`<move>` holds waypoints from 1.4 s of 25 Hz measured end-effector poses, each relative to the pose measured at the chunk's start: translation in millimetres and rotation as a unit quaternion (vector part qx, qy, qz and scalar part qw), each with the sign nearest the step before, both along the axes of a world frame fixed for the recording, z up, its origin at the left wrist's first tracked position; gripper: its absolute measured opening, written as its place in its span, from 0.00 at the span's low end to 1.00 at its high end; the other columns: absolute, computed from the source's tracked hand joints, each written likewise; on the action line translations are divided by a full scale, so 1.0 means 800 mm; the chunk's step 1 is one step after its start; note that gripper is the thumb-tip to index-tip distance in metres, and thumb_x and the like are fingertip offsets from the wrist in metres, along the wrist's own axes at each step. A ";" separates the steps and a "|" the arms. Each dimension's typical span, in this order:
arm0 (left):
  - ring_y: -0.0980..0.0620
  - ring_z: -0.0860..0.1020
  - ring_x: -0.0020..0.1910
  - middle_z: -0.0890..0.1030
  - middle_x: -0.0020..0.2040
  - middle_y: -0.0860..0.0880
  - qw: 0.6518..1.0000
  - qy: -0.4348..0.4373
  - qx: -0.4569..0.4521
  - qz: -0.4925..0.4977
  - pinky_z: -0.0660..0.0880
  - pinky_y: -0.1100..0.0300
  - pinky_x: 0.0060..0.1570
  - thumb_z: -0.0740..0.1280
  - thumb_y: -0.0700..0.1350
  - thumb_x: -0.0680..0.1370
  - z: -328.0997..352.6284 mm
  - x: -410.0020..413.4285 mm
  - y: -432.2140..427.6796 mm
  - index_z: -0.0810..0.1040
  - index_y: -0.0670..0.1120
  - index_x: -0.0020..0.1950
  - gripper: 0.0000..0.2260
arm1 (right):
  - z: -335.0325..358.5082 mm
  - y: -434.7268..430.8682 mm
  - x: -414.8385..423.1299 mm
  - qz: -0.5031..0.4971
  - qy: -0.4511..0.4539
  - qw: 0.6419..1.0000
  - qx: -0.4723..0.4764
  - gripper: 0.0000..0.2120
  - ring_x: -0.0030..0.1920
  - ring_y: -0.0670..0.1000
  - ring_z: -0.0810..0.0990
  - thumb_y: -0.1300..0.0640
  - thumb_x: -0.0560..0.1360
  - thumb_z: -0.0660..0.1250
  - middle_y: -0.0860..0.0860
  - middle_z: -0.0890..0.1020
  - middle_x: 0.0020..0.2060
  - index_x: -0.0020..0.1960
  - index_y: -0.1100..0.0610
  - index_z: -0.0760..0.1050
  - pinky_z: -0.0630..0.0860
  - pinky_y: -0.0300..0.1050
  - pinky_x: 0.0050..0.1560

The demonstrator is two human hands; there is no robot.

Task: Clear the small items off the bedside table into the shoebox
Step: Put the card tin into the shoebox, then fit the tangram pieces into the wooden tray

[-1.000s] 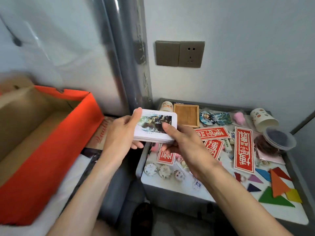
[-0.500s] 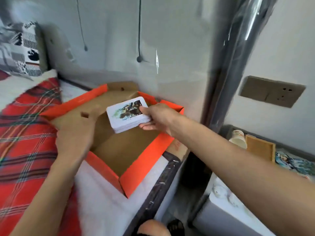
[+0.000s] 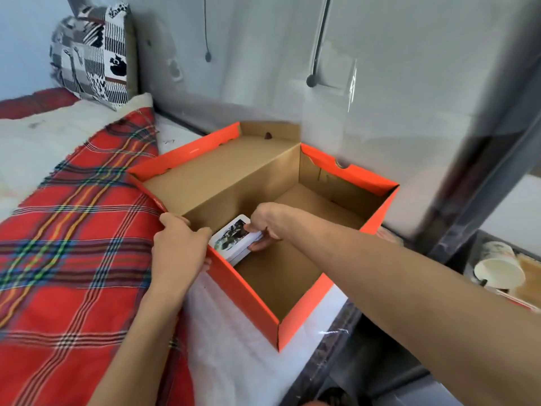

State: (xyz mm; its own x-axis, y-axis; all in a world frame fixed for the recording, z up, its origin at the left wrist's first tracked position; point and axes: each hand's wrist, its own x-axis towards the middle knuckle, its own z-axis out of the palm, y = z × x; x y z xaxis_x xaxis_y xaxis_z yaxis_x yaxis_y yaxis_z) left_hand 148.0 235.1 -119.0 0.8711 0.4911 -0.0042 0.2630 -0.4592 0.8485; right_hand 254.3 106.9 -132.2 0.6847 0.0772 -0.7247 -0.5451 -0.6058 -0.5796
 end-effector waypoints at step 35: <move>0.52 0.81 0.31 0.83 0.36 0.51 0.879 0.090 -0.127 -0.450 0.74 0.59 0.36 0.69 0.47 0.77 -0.081 -0.058 -0.571 0.80 0.50 0.42 0.04 | -0.102 -0.674 -0.223 -0.252 -0.236 0.832 -0.433 0.21 0.55 0.62 0.80 0.52 0.76 0.63 0.60 0.80 0.55 0.65 0.60 0.67 0.75 0.54 0.52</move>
